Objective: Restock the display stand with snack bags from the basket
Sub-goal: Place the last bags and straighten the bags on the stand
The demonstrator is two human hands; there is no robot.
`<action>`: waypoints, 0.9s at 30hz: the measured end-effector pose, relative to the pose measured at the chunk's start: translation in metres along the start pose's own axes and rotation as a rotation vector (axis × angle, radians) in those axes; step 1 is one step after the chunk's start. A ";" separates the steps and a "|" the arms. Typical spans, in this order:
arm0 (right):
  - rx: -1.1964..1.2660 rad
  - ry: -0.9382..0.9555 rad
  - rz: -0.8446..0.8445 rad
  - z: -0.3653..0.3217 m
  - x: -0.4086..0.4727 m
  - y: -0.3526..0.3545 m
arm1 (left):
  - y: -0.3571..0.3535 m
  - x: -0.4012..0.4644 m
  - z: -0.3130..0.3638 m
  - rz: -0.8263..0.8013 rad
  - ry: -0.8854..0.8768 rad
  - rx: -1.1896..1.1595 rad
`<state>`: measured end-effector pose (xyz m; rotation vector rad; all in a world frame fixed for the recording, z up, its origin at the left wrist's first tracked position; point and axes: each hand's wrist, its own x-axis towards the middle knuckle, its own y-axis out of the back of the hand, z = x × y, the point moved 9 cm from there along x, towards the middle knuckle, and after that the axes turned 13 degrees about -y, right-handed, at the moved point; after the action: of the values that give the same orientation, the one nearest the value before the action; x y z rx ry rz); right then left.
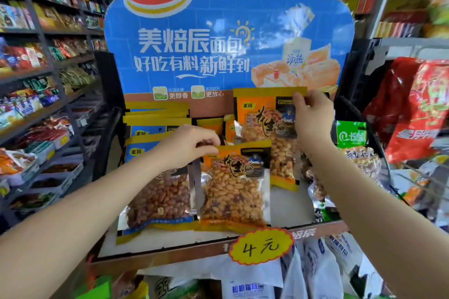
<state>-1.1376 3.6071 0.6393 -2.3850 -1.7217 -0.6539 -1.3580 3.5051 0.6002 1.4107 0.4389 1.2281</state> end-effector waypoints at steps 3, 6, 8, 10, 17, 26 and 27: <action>-0.182 0.235 -0.007 -0.048 -0.024 -0.004 | 0.023 -0.006 0.014 0.052 -0.091 -0.101; -0.429 0.325 -0.217 -0.070 -0.036 -0.037 | 0.032 -0.013 0.012 0.056 -0.095 -0.127; -0.412 0.197 -0.409 -0.059 -0.033 -0.056 | 0.026 -0.015 0.011 0.024 -0.089 -0.098; -0.174 -0.066 -0.572 -0.036 -0.033 -0.063 | 0.016 -0.016 0.007 0.028 -0.061 -0.075; 0.334 -0.622 -0.804 0.061 -0.042 -0.084 | 0.011 0.003 -0.005 0.159 -0.011 0.205; 0.145 -0.522 -0.772 0.076 -0.013 -0.096 | -0.031 0.038 -0.013 -0.265 0.042 0.200; -0.041 -0.423 -0.671 0.077 0.004 -0.093 | -0.034 0.037 -0.010 -0.291 0.007 0.175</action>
<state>-1.2021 3.6687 0.5584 -2.0401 -2.7498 -0.2402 -1.3401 3.5498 0.5830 1.4309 0.7441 0.9770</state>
